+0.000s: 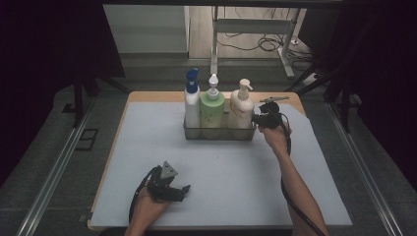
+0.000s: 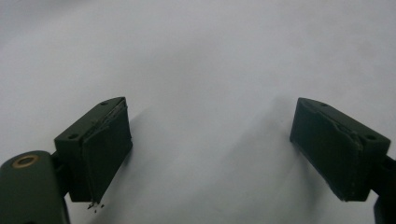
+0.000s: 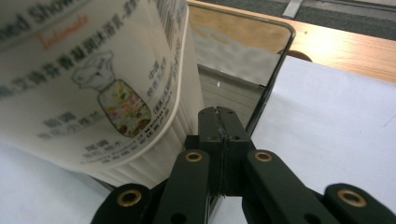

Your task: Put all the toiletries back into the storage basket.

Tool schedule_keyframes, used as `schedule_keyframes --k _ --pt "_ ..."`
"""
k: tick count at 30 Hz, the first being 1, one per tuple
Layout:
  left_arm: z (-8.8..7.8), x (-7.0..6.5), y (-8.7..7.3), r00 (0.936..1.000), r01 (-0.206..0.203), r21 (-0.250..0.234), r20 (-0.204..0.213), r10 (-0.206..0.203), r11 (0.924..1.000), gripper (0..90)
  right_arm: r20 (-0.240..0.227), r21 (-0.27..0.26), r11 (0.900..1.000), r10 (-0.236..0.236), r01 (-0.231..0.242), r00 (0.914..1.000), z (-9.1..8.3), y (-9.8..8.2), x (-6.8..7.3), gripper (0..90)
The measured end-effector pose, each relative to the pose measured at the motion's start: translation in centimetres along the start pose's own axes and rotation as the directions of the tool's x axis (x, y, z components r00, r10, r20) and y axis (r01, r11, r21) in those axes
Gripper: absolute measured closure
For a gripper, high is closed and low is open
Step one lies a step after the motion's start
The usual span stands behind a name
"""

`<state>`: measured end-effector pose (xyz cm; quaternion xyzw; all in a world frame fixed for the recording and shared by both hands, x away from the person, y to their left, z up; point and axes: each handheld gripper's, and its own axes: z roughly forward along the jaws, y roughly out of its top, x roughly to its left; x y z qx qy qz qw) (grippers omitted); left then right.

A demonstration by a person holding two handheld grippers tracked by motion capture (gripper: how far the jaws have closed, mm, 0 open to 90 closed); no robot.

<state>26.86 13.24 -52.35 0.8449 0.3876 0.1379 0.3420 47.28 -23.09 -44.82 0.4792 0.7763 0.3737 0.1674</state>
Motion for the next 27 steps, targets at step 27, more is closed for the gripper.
schedule_keyframes --k 27 --pt "0.0 0.0 0.0 1.0 -0.001 0.001 -0.001 0.001 1.0 12.2 -0.036 0.018 0.999 -0.032 0.033 0.9988 1.9 0.2 2.0 86.7"
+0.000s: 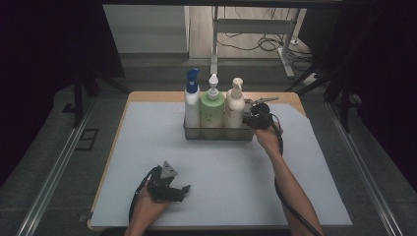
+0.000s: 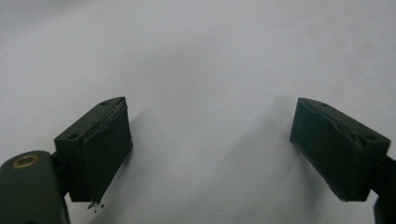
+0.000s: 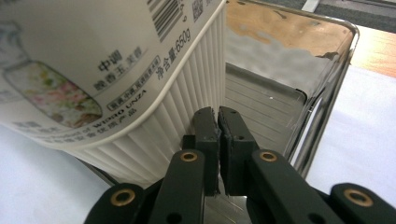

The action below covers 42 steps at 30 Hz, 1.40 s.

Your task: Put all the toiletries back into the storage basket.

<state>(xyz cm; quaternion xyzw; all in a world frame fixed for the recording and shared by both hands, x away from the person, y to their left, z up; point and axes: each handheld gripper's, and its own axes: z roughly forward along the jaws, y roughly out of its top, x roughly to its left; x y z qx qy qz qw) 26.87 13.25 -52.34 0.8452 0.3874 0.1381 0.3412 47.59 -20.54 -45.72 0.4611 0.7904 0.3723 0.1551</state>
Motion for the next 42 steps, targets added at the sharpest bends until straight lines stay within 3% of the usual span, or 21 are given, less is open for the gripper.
schedule_keyframes --k 17,30,42 --pt "0.0 0.0 0.0 1.0 0.0 0.0 0.0 0.0 1.0 12.2 -0.032 0.008 1.0 0.003 -0.003 0.9995 0.4 -0.2 1.0 89.3" --pt "0.0 0.0 0.0 1.0 0.0 0.001 0.001 0.0 1.0 12.2 -0.027 0.002 1.0 -0.001 0.001 0.9996 0.0 -0.4 1.4 89.3" --pt "0.0 0.0 0.0 1.0 0.0 0.0 0.0 0.0 1.0 12.2 0.003 -0.007 1.0 -0.003 0.003 1.0 -0.8 -0.6 1.2 70.4"
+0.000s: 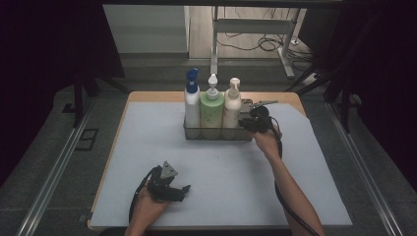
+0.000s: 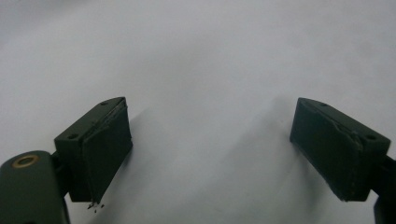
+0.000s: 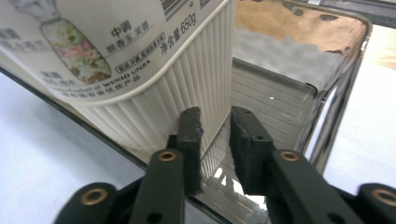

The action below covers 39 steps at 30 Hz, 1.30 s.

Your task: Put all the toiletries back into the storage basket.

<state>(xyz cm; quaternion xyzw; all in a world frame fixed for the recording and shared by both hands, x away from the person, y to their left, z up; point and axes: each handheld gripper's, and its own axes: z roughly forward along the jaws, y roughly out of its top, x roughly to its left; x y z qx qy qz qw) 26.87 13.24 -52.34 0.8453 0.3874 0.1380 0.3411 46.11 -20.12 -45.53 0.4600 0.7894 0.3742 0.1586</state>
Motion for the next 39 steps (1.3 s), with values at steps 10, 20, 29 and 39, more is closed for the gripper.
schedule_keyframes --k 10,20,29,39 --pt "0.0 0.0 0.0 1.0 0.0 -0.001 0.0 0.0 1.0 12.2 0.004 -0.006 1.0 0.008 -0.008 1.0 -0.8 -0.3 -0.3 51.6" --pt "0.0 0.0 0.0 1.0 0.0 0.0 0.0 0.0 1.0 12.2 0.013 -0.013 1.0 -0.019 0.02 0.9997 -1.8 -0.2 -0.3 38.7" --pt "0.0 0.0 0.0 1.0 -0.001 0.0 -0.001 0.001 1.0 12.2 0.012 -0.012 0.998 -0.056 0.057 0.9983 -2.7 -0.5 -0.1 30.8" --pt "0.0 0.0 0.0 1.0 0.002 -0.002 0.0 -0.002 1.0 12.2 -0.007 -0.02 0.996 -0.086 0.086 0.9963 -4.0 -0.8 0.5 26.6"
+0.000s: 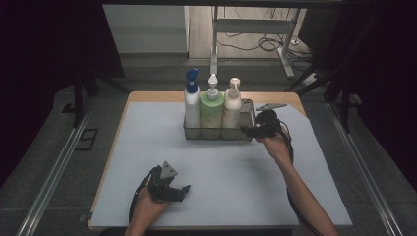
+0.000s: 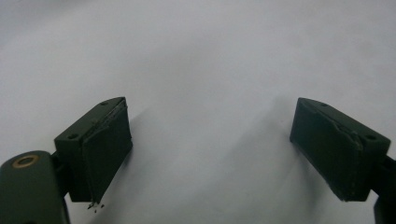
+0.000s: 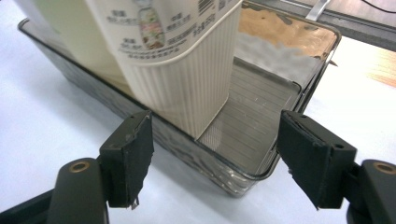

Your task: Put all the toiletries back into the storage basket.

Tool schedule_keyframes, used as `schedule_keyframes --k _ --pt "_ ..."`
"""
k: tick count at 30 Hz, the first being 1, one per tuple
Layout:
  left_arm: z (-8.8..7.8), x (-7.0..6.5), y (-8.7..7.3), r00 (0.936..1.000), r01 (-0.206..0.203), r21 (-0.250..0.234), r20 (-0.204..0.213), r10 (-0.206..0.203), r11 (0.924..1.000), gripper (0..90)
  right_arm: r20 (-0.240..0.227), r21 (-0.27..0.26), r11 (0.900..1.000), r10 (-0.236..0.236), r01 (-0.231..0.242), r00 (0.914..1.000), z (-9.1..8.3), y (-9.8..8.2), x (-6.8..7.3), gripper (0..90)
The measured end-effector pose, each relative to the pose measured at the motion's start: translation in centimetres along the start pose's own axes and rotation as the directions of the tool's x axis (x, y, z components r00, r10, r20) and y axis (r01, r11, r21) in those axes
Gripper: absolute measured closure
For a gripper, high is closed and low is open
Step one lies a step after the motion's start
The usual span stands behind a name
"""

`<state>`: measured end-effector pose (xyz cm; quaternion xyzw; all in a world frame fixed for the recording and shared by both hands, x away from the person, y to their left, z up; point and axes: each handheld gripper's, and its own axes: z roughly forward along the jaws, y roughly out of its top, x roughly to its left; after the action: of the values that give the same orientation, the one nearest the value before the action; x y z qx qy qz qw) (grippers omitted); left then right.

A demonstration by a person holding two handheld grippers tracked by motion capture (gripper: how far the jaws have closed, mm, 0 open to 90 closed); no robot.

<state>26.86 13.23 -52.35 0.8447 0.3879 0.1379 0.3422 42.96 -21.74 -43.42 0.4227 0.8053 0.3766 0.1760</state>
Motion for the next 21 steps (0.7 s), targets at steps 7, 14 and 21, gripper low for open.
schedule_keyframes --k 7,14,21 --pt "0.0 0.0 0.0 1.0 -0.001 0.0 0.0 0.001 1.0 12.2 -0.012 0.008 1.0 -0.03 0.03 0.9995 -0.6 -0.4 0.7 20.0" --pt "0.0 0.0 0.0 1.0 0.0 0.0 0.0 0.0 1.0 12.2 -0.036 0.028 0.997 -0.067 0.068 0.9971 -1.2 -1.0 1.3 13.5" --pt "0.0 0.0 0.0 1.0 0.0 0.0 0.0 0.0 1.0 12.2 -0.062 0.037 0.995 -0.086 0.089 0.9944 -2.0 -1.9 1.7 11.1"
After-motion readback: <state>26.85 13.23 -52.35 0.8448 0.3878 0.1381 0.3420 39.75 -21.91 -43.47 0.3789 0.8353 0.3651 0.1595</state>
